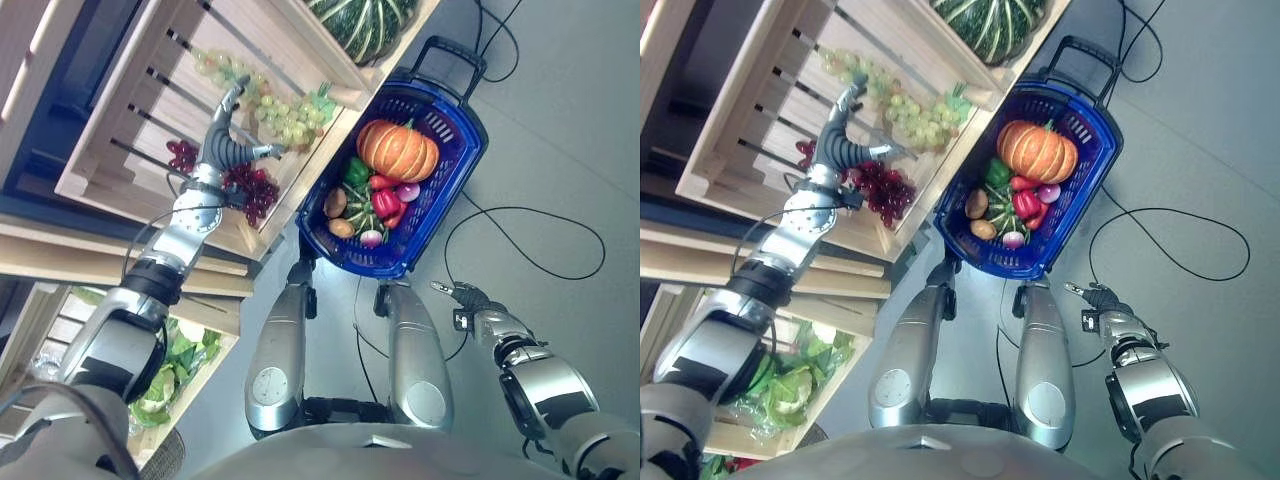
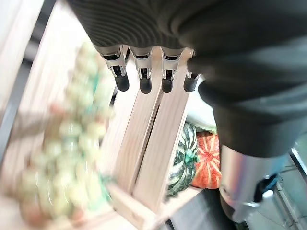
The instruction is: Pick up fruits and vegetables into the basket
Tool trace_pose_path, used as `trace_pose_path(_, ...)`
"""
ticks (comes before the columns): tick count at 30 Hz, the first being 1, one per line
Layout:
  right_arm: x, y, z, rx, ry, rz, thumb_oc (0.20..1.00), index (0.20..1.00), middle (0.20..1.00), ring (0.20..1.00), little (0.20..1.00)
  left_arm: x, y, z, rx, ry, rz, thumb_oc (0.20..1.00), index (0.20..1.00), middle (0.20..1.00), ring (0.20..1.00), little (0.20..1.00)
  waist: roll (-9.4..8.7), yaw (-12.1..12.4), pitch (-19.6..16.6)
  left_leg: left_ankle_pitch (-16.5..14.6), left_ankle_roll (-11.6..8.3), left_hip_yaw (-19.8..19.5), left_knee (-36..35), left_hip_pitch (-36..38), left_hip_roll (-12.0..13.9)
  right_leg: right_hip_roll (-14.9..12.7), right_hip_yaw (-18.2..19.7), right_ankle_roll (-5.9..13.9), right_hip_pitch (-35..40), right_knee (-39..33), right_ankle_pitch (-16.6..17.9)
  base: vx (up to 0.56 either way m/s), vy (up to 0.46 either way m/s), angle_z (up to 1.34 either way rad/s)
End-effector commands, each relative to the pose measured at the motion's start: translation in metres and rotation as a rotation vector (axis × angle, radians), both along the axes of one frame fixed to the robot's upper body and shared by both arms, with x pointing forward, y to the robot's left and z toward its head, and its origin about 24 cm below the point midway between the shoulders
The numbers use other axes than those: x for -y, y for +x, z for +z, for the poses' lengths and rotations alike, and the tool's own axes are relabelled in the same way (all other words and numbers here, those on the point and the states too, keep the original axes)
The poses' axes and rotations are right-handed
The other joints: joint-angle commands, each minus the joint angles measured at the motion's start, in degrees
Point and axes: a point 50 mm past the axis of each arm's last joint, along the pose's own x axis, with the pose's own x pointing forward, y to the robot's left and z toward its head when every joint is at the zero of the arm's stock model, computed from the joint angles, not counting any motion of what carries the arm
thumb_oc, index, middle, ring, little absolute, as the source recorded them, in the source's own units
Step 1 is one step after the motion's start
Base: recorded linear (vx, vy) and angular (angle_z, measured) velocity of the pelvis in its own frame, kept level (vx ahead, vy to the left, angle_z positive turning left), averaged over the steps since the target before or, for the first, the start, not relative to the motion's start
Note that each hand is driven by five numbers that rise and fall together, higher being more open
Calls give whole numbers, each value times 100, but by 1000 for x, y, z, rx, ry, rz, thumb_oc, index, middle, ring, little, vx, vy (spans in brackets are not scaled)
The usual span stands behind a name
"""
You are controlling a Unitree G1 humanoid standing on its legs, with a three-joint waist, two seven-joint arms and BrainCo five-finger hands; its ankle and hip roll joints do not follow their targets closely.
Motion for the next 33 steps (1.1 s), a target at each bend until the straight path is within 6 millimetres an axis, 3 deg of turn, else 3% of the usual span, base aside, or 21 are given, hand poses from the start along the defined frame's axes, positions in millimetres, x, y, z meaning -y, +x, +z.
trace_pose_path(1, 6, -23, -13, -53, -19, -17, 1000, 1000, 1000, 1000, 1000, -9, -4, 14, 177, 180, 149, 1000, 1000, 1000, 1000, 1000, -198, -153, -148, -674, 81, -36, 1078, -540, -30, -115, 201, 391, -123, -27, 311, -53, 14, -3)
trace_pose_path(8, 7, -14, -7, -27, -38, 21, 1000, 1000, 1000, 1000, 1000, -30, 8, 30, 333, 638, 360, 1000, 1000, 1000, 1000, 1000, -244, -307, -148, -742, 70, -14, 1338, -873, 44, -7, 273, 348, -495, 223, 243, -17, 16, -3)
trace_pose_path(14, 10, 1, 6, -7, -72, 48, 1000, 1000, 1000, 1000, 1000, -32, 18, 35, 339, 894, 379, 1000, 1000, 1000, 1000, 1000, -233, -451, -148, -735, 19, 30, 1453, -1019, 116, 19, 301, 324, -668, 345, 224, 3, 44, -4)
trace_pose_path(19, 12, 9, 14, 6, -88, 62, 1000, 1000, 1000, 1000, 1000, -33, 26, 43, 308, 993, 411, 1000, 1000, 1000, 1000, 1000, -226, -545, -148, -744, -1, 61, 1536, -1121, 151, 39, 327, 303, -774, 412, 204, 7, 42, -11)
trace_pose_path(33, 15, 20, 25, 28, -112, 83, 1000, 1000, 1000, 1000, 1000, -61, 35, 49, 208, 1100, 610, 1000, 1000, 1000, 1000, 1000, -287, -688, -148, -689, -39, 54, 1584, -1337, 191, 124, 401, 273, -1016, 471, 201, 4, 26, -4)
